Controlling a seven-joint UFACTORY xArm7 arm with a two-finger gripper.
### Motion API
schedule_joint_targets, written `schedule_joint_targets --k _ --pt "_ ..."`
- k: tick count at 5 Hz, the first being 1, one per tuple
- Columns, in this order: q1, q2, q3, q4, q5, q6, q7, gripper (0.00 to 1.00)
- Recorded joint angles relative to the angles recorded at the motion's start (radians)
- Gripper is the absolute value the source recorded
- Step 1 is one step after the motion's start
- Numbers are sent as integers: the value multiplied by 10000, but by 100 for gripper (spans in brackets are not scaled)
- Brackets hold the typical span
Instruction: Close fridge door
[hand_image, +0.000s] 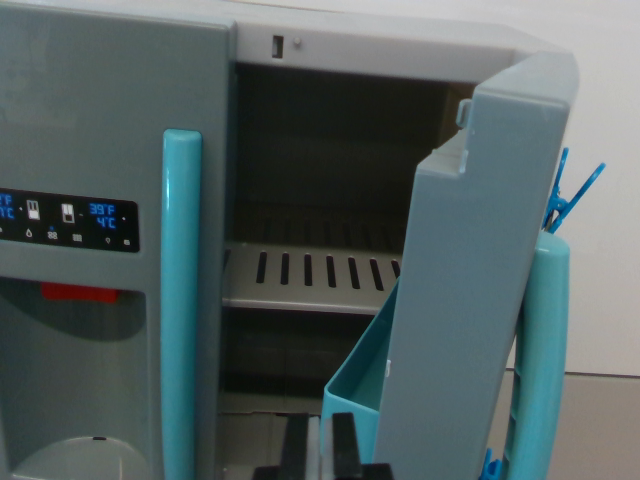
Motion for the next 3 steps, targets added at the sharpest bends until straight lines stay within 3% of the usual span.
schedule_joint_targets --k 1,2,3 --pt "0 0 0 0 0 0 0 100" --pt "0 0 -227 0 0 0 0 100" --pt "0 0 -227 0 0 0 0 100"
